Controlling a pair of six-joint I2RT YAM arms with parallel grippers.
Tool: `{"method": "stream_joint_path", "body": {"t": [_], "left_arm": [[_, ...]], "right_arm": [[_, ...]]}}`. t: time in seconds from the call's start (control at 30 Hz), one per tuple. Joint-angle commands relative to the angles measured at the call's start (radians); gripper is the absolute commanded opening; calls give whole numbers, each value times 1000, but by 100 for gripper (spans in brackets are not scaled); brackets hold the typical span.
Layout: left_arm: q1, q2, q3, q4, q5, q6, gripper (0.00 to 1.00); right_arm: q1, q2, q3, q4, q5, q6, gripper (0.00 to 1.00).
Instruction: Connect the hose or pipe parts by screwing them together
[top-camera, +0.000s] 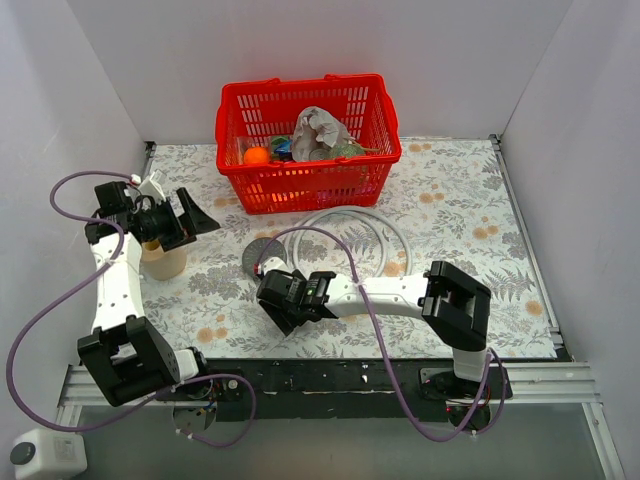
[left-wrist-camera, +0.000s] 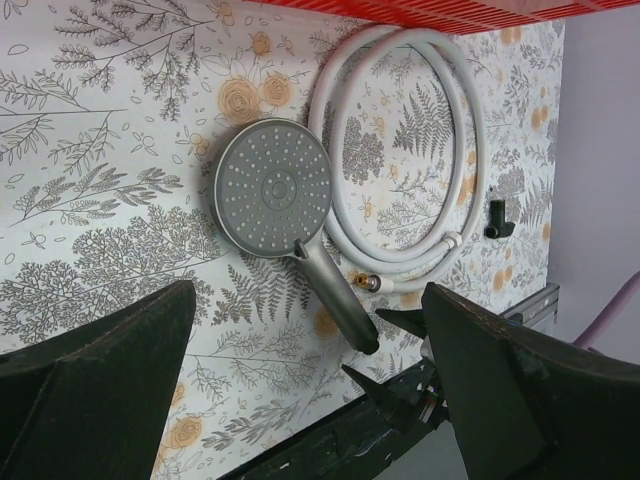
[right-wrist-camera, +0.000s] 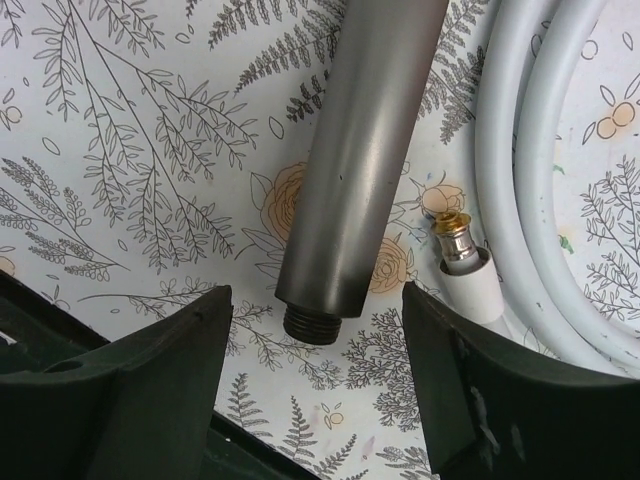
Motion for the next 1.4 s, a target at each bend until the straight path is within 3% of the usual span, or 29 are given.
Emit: {"method": "stream_joint_path", "body": {"t": [0.0, 0.23, 0.47, 0.5, 0.57, 0.6, 0.7, 1.03, 1.37], "left_arm": [[17, -12, -11, -37, 59, 32, 98], [17, -59, -20, -42, 42, 61, 98], [17, -79, -34, -40, 34, 66, 98], [17, -82, -36, -40, 30, 65, 98], [17, -86, -37, -40, 30, 58, 98], [15, -84, -37, -45, 34, 58, 98], [17, -73, -33, -72, 48, 58, 98], [17, -40, 18, -95, 63, 54, 98], [17, 14, 27, -83, 123, -24, 98]], "right_arm": [[4, 13, 57, 40, 21, -15, 75], [3, 78, 105, 51, 33, -42, 73], [1, 142, 140, 49, 37, -54, 57], [-1, 147, 143, 48, 35, -52, 46], [-4, 156, 153, 43, 35, -49, 34], [-4, 157, 157, 39, 37, -42, 19], [-11, 150, 177, 34, 37, -17, 1], [-57, 64, 280, 60, 106, 110, 1], [-94, -93, 196, 246, 132, 170, 1]]}}
